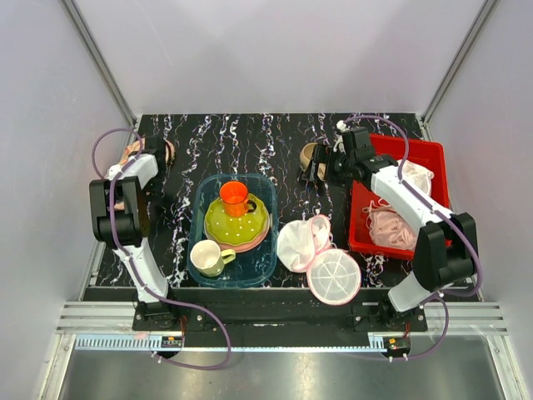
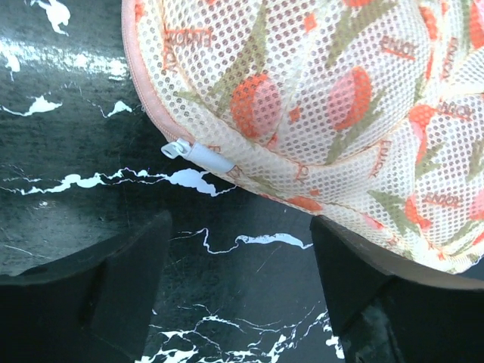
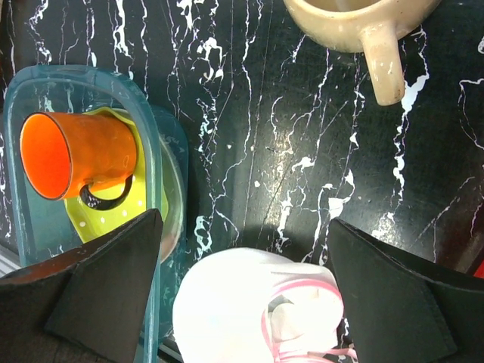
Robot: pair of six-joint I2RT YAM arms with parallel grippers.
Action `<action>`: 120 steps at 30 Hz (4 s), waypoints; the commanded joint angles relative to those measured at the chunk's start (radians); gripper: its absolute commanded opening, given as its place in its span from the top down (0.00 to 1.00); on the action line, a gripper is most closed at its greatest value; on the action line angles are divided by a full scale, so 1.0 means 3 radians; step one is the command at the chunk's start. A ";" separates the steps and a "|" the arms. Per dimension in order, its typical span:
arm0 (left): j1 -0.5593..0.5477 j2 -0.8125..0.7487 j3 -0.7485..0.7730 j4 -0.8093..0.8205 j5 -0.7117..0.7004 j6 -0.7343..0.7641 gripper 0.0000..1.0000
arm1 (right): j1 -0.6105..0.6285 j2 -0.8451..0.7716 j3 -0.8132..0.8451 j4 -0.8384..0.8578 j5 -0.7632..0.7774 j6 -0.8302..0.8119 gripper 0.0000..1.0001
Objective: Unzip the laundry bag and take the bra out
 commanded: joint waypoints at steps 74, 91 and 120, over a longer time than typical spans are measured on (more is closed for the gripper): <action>-0.0208 0.0044 0.0279 0.0215 -0.0149 0.0146 1.00 | 0.0042 0.0261 0.0395 -0.0222 -0.0185 0.0036 0.00; -0.0929 -0.2236 -0.0820 0.1552 0.1377 0.2820 1.00 | 0.0063 -0.0373 0.0409 -0.0033 -0.0583 0.0541 0.00; -0.0929 -0.2784 -0.0754 0.1142 0.5348 0.4161 1.00 | 0.0349 0.0113 -0.0127 0.1576 -0.2154 0.1216 0.07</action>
